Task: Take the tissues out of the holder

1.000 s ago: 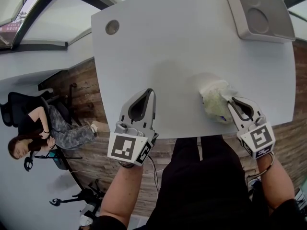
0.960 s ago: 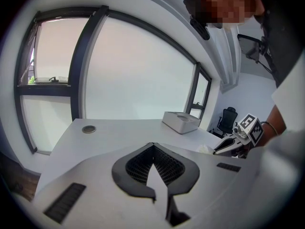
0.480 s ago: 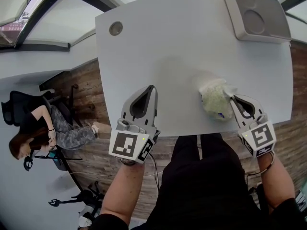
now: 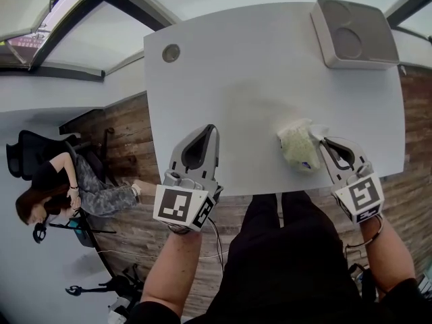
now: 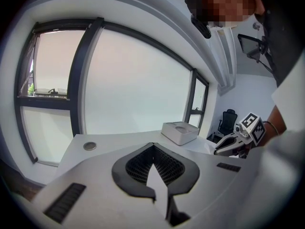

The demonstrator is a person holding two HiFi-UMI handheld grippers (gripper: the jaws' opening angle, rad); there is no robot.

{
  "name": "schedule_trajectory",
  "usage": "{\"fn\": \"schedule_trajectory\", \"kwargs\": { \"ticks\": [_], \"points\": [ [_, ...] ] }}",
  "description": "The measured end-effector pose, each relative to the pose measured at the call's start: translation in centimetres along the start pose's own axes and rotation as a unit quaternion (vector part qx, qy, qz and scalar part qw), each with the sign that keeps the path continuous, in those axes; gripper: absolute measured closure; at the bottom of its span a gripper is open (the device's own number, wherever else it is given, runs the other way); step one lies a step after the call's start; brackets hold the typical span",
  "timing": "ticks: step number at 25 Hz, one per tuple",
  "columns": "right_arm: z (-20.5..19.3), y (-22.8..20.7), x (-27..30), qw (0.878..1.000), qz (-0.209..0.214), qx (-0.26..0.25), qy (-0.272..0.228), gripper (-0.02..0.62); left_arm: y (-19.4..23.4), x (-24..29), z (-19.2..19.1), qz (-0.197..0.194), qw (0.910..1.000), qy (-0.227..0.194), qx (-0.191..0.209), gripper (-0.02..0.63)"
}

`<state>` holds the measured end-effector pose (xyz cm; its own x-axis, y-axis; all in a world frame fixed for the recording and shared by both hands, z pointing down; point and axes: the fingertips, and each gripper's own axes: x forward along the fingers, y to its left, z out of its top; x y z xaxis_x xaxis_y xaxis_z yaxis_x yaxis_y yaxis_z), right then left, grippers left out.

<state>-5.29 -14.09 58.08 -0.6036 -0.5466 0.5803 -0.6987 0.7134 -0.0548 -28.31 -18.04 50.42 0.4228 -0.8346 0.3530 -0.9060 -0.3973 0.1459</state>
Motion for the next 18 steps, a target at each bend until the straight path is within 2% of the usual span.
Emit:
{"fn": "schedule_trajectory", "kwargs": {
  "ticks": [12, 18],
  "points": [
    [3.1, 0.1, -1.9, 1.0, -0.007, -0.014, -0.015, 0.571, -0.2, -1.5, 3.6, 0.004, 0.9993, -0.034, 0.013, 0.601],
    [6.1, -0.5, -3.4, 0.999, -0.021, -0.03, -0.032, 0.571, -0.3, -2.5, 6.2, 0.009, 0.9982, -0.056, 0.021, 0.601]
  ]
}}
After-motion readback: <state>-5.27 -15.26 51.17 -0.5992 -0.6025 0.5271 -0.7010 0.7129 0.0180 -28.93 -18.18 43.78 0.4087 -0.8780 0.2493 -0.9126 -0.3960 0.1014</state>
